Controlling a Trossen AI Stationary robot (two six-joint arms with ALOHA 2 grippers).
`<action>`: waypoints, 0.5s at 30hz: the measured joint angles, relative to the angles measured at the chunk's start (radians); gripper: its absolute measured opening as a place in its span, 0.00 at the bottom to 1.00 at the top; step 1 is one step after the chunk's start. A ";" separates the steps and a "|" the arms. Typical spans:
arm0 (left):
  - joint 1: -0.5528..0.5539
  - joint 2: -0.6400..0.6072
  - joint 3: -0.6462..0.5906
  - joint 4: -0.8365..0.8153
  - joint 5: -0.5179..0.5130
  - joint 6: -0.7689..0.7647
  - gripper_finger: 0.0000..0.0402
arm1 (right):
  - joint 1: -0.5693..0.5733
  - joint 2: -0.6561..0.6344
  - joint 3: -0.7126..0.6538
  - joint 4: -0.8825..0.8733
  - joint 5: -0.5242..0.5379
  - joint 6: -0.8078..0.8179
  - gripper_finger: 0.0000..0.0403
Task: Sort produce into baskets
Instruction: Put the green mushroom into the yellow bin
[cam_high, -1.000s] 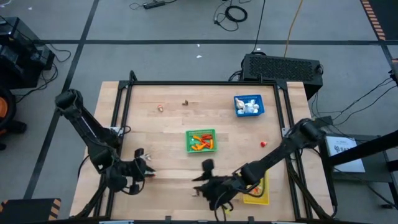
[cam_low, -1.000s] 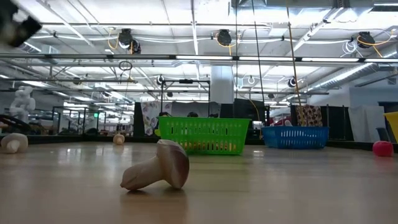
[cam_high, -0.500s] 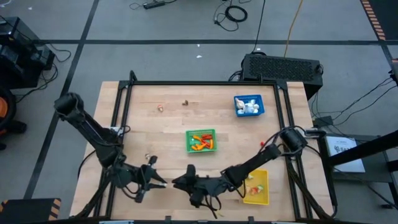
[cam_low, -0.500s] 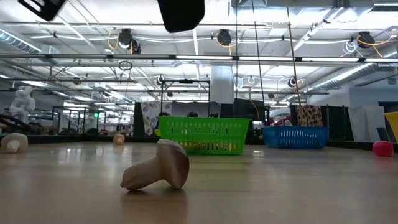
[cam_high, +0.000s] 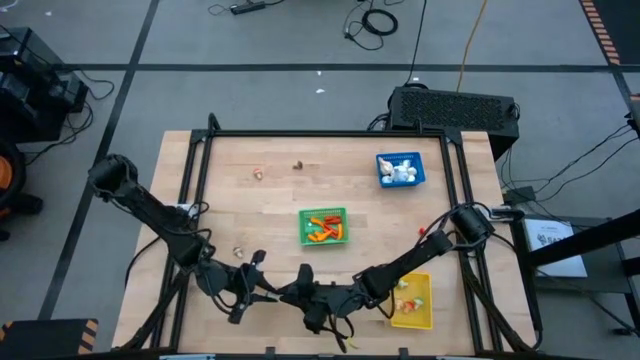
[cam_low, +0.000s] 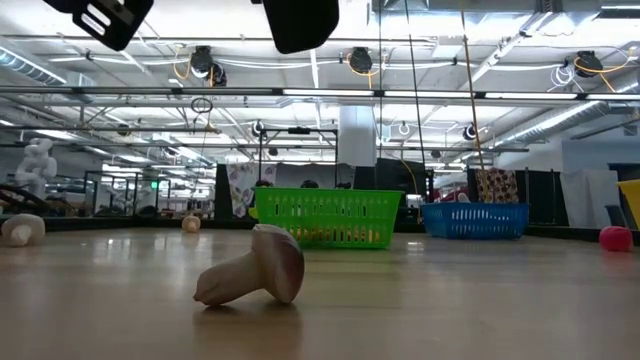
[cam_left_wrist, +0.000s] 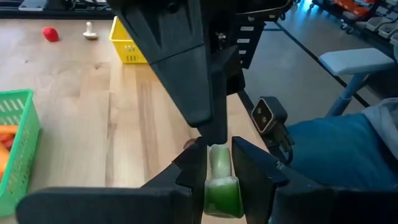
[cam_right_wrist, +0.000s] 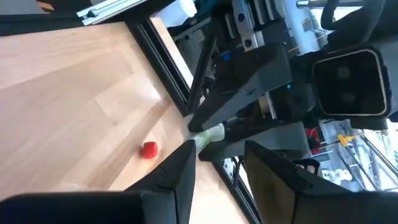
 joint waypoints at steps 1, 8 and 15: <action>0.003 0.000 0.000 0.000 0.001 0.000 0.20 | 0.000 0.000 0.000 -0.002 0.003 0.000 0.32; 0.015 0.000 0.000 -0.012 0.027 0.001 0.20 | 0.005 0.000 0.000 -0.011 0.006 0.001 0.32; 0.016 0.000 0.000 -0.046 0.029 0.005 0.20 | 0.022 0.000 0.000 -0.029 0.177 0.014 0.32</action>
